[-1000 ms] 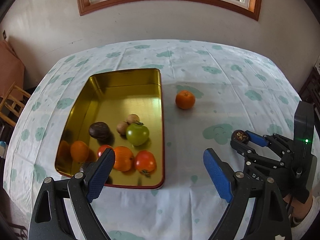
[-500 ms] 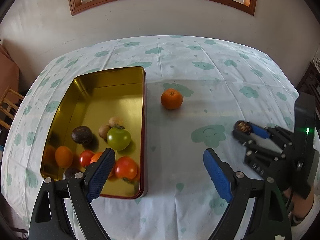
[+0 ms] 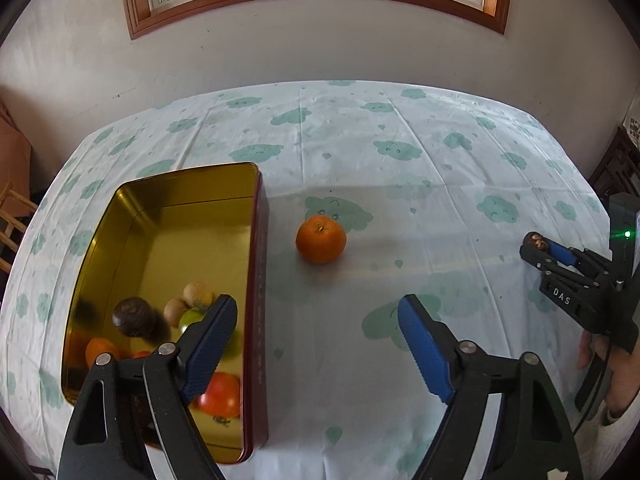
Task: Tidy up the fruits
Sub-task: 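Grasp the mandarin on the cloth with the left gripper while the right gripper holds the brown fruit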
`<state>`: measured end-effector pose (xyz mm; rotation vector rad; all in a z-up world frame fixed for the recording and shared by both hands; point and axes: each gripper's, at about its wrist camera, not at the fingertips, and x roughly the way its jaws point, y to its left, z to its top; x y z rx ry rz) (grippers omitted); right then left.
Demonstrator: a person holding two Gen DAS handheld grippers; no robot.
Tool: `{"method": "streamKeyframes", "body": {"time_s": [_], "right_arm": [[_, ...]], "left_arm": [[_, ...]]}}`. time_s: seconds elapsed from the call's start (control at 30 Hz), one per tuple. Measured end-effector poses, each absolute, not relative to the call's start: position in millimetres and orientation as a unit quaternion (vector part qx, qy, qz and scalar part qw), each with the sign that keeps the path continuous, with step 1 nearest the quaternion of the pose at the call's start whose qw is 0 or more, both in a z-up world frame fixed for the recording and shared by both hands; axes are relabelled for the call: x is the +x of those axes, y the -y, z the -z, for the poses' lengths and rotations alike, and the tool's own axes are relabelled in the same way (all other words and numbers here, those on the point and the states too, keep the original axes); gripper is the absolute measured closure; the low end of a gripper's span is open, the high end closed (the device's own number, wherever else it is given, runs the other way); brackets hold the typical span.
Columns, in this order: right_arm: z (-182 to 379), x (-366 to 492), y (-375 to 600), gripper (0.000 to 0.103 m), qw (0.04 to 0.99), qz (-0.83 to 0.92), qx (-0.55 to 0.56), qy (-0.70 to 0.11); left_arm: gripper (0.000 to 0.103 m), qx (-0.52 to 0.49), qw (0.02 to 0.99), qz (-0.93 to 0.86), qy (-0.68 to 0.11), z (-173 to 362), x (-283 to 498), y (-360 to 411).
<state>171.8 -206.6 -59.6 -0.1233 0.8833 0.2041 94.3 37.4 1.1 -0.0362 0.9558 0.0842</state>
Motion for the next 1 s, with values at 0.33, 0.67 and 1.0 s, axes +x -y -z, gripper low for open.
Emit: {"method": "streamKeyframes", "body": {"time_s": [0.33, 0.67, 1.0], "right_arm": [[61, 196, 219, 0.064, 0.898, -0.091, -0.060, -0.427], [62, 197, 221, 0.064, 0.898, -0.090, -0.058, -0.427], [62, 198, 221, 0.064, 0.898, -0.090, -0.056, -0.427]], "left_arm": [[0.031, -0.023, 0.879, -0.028, -0.476, 12, 118, -32], [0.040, -0.043, 0.865, -0.023, -0.499, 27, 148, -39], [0.046, -0.028, 0.859, -0.031, -0.510, 38, 178, -42]]}}
